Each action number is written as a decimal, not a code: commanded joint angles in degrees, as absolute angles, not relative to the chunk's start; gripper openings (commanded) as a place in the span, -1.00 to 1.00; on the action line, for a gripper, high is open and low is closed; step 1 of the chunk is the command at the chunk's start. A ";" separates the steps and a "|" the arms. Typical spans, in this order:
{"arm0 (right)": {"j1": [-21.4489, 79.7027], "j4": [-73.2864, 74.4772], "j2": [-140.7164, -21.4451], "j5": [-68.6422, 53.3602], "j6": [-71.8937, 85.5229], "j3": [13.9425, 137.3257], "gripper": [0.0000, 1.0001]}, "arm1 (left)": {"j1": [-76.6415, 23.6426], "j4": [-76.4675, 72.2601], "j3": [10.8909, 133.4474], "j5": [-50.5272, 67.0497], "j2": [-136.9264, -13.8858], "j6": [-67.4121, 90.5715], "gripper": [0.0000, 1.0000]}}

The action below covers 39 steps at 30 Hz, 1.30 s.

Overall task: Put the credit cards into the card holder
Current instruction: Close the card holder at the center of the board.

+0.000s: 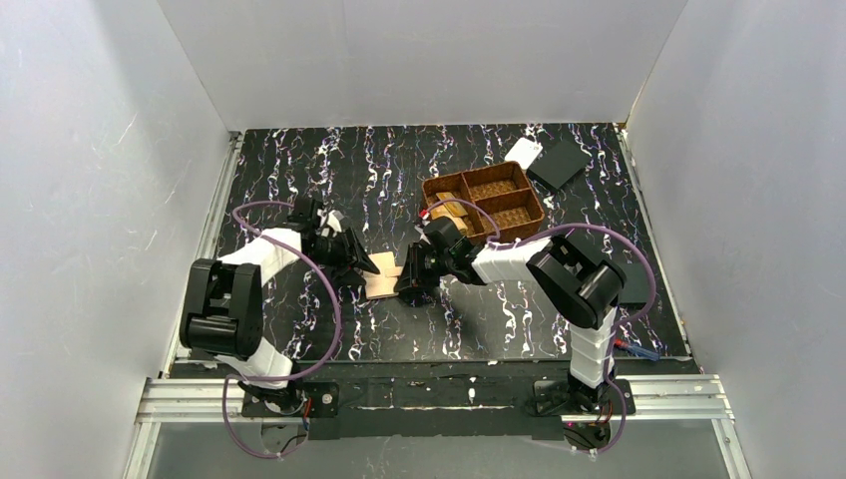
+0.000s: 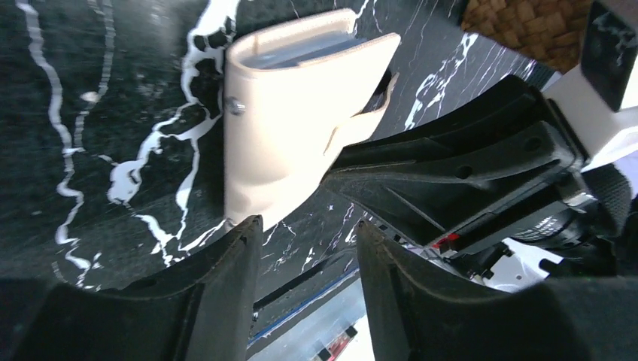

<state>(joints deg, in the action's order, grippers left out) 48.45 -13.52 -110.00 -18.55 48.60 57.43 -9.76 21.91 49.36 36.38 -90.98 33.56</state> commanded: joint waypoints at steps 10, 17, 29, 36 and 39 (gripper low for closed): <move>48.57 -8.48 -112.90 -14.64 43.90 58.73 -0.75 | -5.21 11.04 43.46 40.19 -93.27 38.40 0.12; 48.52 -8.61 -113.27 -15.42 43.30 59.24 -0.76 | -5.96 -3.99 38.54 45.47 -95.22 44.40 0.07; 48.60 -7.86 -110.97 -15.06 38.63 60.38 -0.49 | -8.44 -2.54 41.43 42.59 -93.07 42.78 -0.73; 48.60 -1.54 -103.80 -12.92 31.44 62.75 -0.11 | -8.59 33.10 53.07 15.84 -79.24 25.46 -1.00; 45.99 3.70 -96.34 -9.75 29.47 63.20 -0.05 | -19.13 57.73 66.22 -25.41 -77.96 16.70 -1.00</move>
